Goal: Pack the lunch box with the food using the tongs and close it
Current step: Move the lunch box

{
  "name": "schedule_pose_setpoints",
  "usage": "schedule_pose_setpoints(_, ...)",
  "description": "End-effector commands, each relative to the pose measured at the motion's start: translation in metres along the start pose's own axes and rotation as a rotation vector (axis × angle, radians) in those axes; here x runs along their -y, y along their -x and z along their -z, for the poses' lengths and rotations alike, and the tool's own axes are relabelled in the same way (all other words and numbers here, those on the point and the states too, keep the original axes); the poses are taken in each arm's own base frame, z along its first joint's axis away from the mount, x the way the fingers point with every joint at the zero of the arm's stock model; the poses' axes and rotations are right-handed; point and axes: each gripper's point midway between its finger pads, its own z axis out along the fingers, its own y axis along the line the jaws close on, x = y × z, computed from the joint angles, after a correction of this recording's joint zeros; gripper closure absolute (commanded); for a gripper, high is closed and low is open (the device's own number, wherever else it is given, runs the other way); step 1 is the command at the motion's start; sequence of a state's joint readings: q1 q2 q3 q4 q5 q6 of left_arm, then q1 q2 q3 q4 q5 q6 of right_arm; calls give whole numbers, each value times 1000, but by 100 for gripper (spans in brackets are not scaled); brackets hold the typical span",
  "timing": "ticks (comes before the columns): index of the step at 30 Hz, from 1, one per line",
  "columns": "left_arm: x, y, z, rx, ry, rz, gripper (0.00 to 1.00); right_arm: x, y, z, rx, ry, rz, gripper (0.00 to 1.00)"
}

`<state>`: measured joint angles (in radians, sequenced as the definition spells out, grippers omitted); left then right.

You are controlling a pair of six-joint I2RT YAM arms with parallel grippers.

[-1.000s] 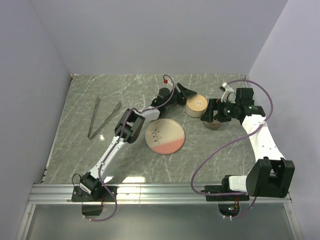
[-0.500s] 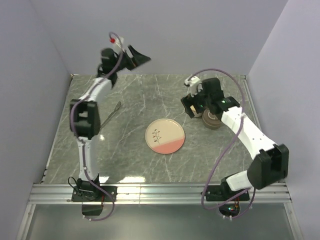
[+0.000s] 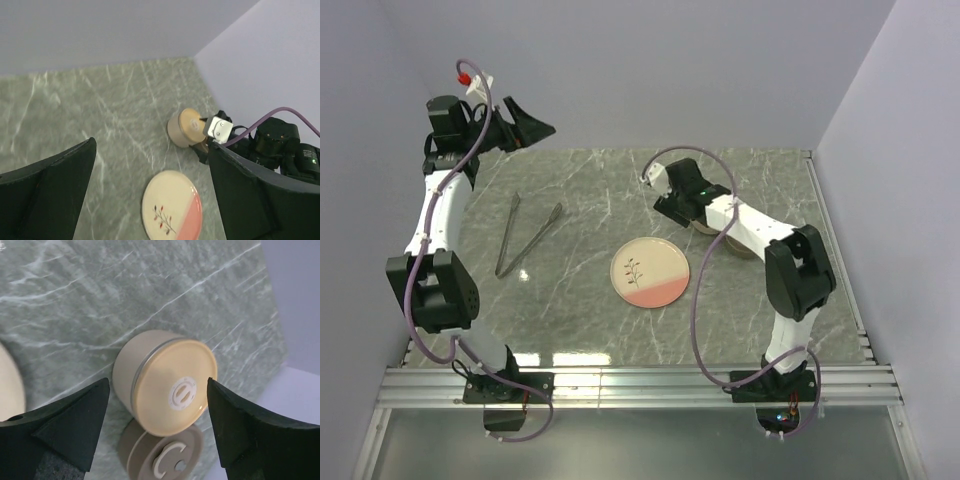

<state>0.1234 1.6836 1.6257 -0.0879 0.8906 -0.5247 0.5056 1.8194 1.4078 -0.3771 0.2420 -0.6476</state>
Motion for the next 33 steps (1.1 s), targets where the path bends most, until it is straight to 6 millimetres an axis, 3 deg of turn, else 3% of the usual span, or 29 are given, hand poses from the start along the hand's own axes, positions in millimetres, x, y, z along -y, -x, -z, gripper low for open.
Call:
schedule_pose_setpoints(1, 9, -17, 12, -58, 38, 0, 1, 35, 25, 0, 28, -198, 89, 15)
schedule_pose_setpoints(6, 23, -13, 21, -32, 30, -31, 1, 33, 18, -23, -18, -247, 193, 18)
schedule_pose_setpoints(13, 21, -11, 22, -18, 53, -14, 1, 23, -15, -43, -99, -272, 327, 18)
schedule_pose_setpoints(18, 25, -10, 23, -11, 43, -4, 1, 35, -35, -53, -149, -278, 309, 18)
schedule_pose_setpoints(28, 21, -13, 24, -12, 52, -1, 1, 67, -55, -60, -195, -327, 235, 20)
schedule_pose_setpoints(33, 20, -11, 21, -12, 47, 6, 1, 68, -71, -58, -237, -295, 210, 25)
